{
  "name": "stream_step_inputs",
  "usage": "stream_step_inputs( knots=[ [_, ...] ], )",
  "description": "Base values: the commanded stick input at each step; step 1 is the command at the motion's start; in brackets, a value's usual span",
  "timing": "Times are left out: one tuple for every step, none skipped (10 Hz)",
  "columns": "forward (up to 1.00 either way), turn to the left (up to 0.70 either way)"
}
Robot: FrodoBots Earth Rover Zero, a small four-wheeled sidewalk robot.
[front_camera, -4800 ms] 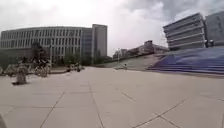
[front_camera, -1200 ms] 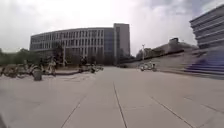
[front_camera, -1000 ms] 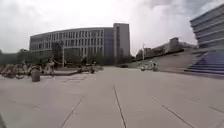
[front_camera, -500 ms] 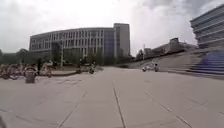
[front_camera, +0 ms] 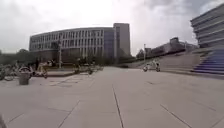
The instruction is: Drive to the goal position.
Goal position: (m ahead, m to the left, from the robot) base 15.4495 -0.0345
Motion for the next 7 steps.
stream_step_inputs(
  knots=[
    [0.70,0.03],
    [0.70,0.03],
    [0.70,0.02],
    [0.70,0.02],
    [0.70,0.02],
    [0.70,0.02],
    [0.70,0.02]
  ],
)
